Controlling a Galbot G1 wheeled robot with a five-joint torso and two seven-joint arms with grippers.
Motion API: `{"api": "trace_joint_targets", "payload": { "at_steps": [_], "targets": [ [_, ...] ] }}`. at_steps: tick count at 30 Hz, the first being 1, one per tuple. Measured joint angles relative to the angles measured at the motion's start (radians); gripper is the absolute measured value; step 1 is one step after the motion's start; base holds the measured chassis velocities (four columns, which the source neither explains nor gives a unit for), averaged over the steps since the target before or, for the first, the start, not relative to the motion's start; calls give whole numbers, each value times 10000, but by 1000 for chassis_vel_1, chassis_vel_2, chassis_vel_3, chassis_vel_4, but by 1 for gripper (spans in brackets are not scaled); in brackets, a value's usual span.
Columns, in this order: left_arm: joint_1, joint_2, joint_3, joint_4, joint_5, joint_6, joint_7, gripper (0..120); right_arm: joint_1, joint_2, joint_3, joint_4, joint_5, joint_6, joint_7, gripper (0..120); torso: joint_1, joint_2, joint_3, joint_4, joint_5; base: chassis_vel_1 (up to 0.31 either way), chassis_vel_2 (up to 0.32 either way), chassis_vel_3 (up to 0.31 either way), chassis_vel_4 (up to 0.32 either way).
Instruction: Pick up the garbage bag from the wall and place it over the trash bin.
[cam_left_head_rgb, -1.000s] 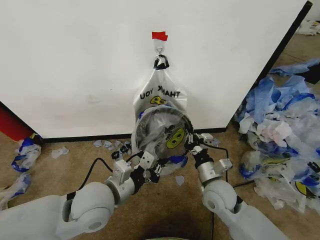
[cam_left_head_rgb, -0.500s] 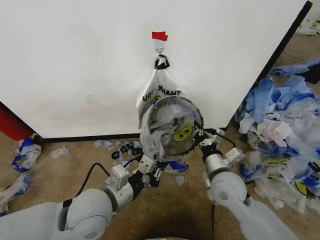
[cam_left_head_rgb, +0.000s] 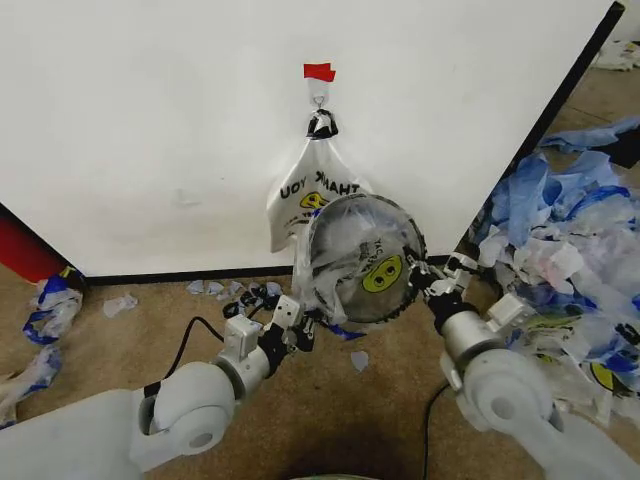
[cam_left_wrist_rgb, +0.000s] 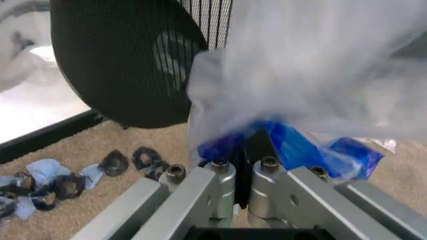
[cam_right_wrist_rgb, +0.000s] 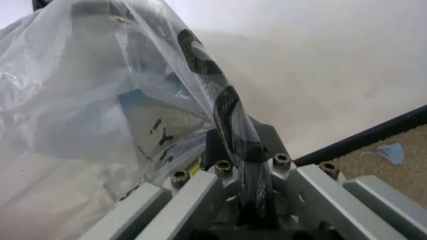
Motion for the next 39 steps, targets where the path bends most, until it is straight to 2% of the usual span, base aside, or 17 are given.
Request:
{"api": "trace_joint_targets", "payload": {
  "at_steps": [10, 20, 25, 27, 32, 36, 38, 39],
  "targets": [
    [63, -260, 31, 343, 28, -27, -26, 0, 6, -219, 319, 449, 671, -178, 285, 0, 0, 0, 0, 1, 0, 0, 0, 0, 0],
    [-95, -843, 60, 1065, 66, -199, -64, 2, -18, -218, 440, 689, 976, -272, 516, 0, 0, 0, 0, 0, -1, 0, 0, 0, 0],
    [-83, -1038, 182, 1571, 374, -366, -43, 15, 15, -212, 461, 716, 1054, -320, 630, 0, 0, 0, 0, 0, -2, 0, 0, 0, 0],
    [-65, -1044, 208, 1647, 454, -395, -35, 16, 26, -205, 463, 716, 1059, -325, 633, 0, 0, 0, 0, 0, -1, 0, 0, 0, 0],
    [-39, -1192, 255, 2056, 830, -489, 11, 38, 59, -129, 463, 716, 1108, -363, 701, 0, 0, 0, 0, 0, -2, 0, 0, 0, 0],
    [-31, -1305, 291, 2294, 1091, -583, 42, 47, 47, -104, 482, 716, 1145, -385, 793, 0, 0, 0, 0, -1, -1, 0, 0, 0, 0],
    [19, -1431, 290, 2405, 1171, -781, 51, 58, 20, -89, 535, 729, 1188, -401, 836, 0, 0, 0, 0, 1, 0, 0, 0, 0, 0],
    [19, -1431, 290, 2405, 1171, -781, 51, 58, 20, -89, 535, 729, 1188, -401, 836, 0, 0, 0, 0, 1, 0, 0, 0, 0, 0]
  ]
}}
